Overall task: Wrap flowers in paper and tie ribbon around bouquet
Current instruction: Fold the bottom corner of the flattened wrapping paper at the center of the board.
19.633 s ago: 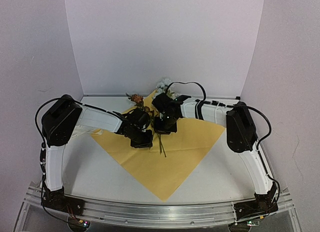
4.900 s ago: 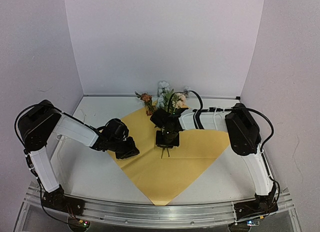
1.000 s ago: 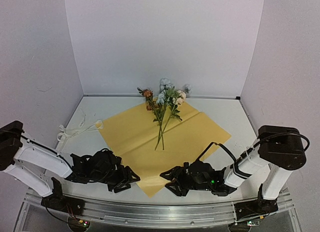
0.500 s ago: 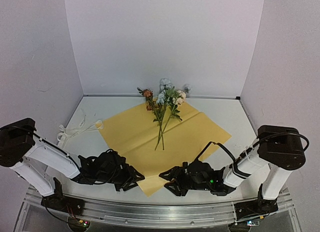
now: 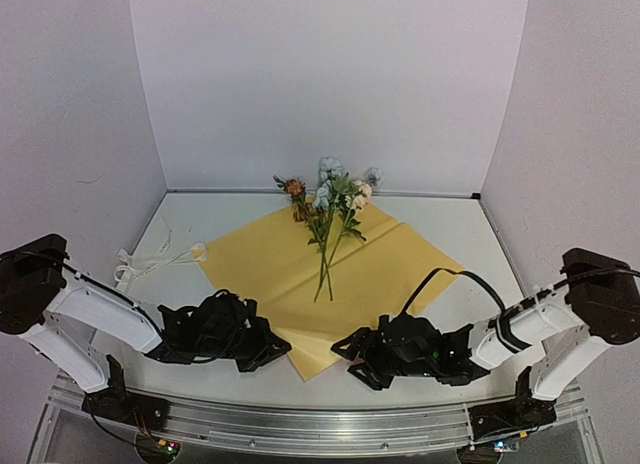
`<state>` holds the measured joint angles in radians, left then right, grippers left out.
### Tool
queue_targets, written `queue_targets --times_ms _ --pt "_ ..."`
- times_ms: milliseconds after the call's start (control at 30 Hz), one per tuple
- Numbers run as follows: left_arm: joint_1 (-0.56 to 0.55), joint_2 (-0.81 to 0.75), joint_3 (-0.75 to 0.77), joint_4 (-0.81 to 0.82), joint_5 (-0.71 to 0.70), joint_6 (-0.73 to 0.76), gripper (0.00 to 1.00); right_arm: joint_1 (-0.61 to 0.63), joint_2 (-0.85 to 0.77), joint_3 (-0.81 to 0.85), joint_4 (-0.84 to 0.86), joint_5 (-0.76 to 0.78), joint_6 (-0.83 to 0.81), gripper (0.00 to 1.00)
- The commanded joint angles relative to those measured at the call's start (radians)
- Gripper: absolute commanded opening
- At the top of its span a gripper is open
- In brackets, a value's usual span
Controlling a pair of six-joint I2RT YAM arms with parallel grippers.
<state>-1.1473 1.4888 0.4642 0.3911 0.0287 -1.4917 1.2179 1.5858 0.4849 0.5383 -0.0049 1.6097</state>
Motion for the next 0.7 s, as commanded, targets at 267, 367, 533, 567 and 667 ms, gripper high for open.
queue_targets --times_ms 267,367,533,567,667 --pt "0.208 0.002 0.195 -0.005 0.132 0.114 0.0 -0.018 -0.243 0.249 -0.622 0.27 -0.401 0.78" --pt "0.296 0.088 0.247 0.036 0.211 0.127 0.0 -0.066 -0.233 0.3 -0.654 0.264 -0.479 0.78" --pt "0.412 0.257 0.402 0.038 0.341 0.175 0.0 -0.165 -0.178 0.394 -0.705 0.222 -0.605 0.79" --pt "0.431 0.293 0.436 0.035 0.364 0.177 0.0 -0.186 -0.161 0.414 -0.715 0.213 -0.627 0.79" --pt "0.472 0.389 0.496 0.051 0.415 0.163 0.0 -0.244 -0.111 0.471 -0.729 0.18 -0.683 0.8"
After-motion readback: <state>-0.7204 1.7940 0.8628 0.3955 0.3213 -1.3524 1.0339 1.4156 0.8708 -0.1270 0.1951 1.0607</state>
